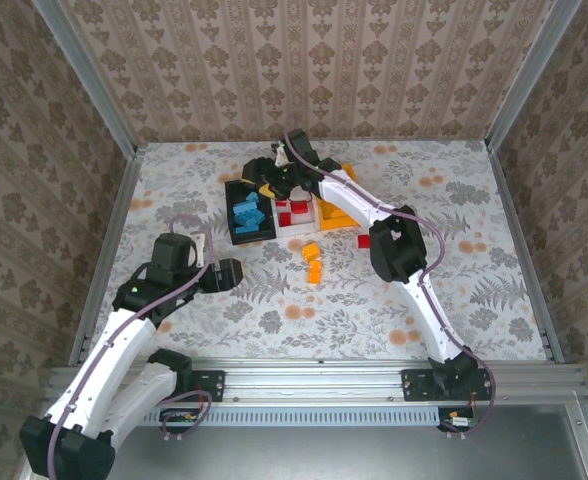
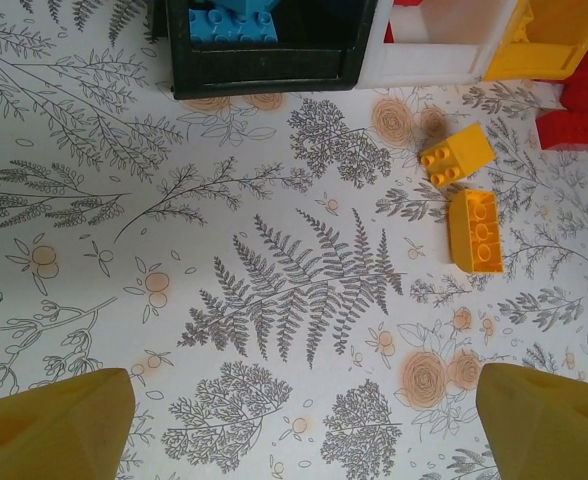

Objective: Sort the legos into containers by color

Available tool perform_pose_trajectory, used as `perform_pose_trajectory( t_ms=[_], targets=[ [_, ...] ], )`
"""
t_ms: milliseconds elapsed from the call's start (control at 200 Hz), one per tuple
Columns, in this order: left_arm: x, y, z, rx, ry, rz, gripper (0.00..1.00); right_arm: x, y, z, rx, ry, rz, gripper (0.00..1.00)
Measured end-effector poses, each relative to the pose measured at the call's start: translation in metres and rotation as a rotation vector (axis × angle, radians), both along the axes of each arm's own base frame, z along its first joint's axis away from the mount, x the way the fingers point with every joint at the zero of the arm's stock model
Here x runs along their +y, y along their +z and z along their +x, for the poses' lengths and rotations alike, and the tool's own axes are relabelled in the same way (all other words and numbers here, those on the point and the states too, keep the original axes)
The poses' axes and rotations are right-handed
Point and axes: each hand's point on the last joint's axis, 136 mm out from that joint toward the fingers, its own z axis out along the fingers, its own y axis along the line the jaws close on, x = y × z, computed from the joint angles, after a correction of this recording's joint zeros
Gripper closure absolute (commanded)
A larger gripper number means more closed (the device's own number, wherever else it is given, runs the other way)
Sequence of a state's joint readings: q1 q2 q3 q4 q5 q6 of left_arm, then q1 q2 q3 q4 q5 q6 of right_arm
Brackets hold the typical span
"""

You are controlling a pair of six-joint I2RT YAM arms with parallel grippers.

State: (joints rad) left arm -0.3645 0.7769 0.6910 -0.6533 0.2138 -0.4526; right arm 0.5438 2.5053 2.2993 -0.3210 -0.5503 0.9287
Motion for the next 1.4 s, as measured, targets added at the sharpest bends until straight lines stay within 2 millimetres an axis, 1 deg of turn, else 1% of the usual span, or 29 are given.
perform_pose_trajectory(
  t_ms=[110, 190, 385, 495, 585, 665, 780, 850, 930, 980, 1050, 1090, 1155, 1215, 1255, 1310, 1400],
  targets=[
    [0.001, 0.0, 0.0, 0.003, 0.005, -0.002, 0.1, 0.001, 0.008, 0.002, -0.016, 0.0, 0.009, 0.21],
    [0.002, 0.0, 0.001, 0.005, 0.008, -0.004, 0.1, -0.001, 0.008, 0.003, -0.015, -0.001, 0.007, 0.21],
    [0.0, 0.0, 0.0, 0.009, 0.0, -0.011, 0.1, -0.005, 0.001, 0.001, 0.002, -0.001, -0.009, 0.21],
    [-0.001, 0.0, -0.001, 0.011, -0.004, -0.016, 0.1, -0.013, -0.007, -0.01, 0.029, 0.009, -0.047, 0.21],
    [-0.001, 0.0, -0.001, 0.011, -0.005, -0.016, 0.1, -0.028, -0.012, -0.028, 0.047, 0.02, -0.114, 0.21],
    [-0.001, 0.0, -0.001, 0.011, -0.005, -0.017, 0.1, -0.045, -0.008, -0.047, 0.046, 0.025, -0.178, 0.21],
    [-0.002, -0.002, -0.001, 0.013, -0.01, -0.022, 0.1, -0.081, 0.001, -0.08, 0.019, 0.025, -0.304, 0.21],
    [-0.004, -0.004, -0.001, 0.017, -0.016, -0.029, 0.1, -0.102, 0.003, -0.102, 0.007, 0.024, -0.379, 0.2],
    [-0.007, -0.008, 0.0, 0.026, -0.021, -0.042, 0.1, -0.128, -0.006, -0.129, 0.017, 0.024, -0.46, 0.2],
    [-0.009, -0.012, 0.001, 0.037, -0.022, -0.053, 0.1, -0.143, -0.017, -0.147, 0.036, 0.023, -0.52, 0.2],
    [-0.013, -0.019, 0.002, 0.057, -0.024, -0.066, 0.1, -0.157, -0.037, -0.168, 0.067, 0.034, -0.599, 0.2],
    [-0.015, -0.022, 0.004, 0.069, -0.025, -0.074, 0.1, -0.162, -0.049, -0.181, 0.084, 0.048, -0.645, 0.2],
    [-0.02, -0.026, 0.005, 0.083, -0.03, -0.083, 0.1, -0.165, -0.069, -0.203, 0.109, 0.083, -0.71, 0.2],
    [-0.024, -0.027, 0.007, 0.087, -0.039, -0.09, 0.1, -0.165, -0.083, -0.219, 0.124, 0.114, -0.755, 0.2],
    [-0.026, -0.027, 0.007, 0.089, -0.043, -0.095, 0.1, -0.164, -0.088, -0.227, 0.128, 0.132, -0.775, 0.2],
    [-0.027, -0.026, 0.007, 0.088, -0.045, -0.102, 0.1, -0.161, -0.092, -0.235, 0.125, 0.152, -0.793, 0.2],
    [-0.028, -0.025, 0.007, 0.084, -0.045, -0.107, 0.1, -0.158, -0.092, -0.235, 0.113, 0.156, -0.802, 0.2]
  ],
)
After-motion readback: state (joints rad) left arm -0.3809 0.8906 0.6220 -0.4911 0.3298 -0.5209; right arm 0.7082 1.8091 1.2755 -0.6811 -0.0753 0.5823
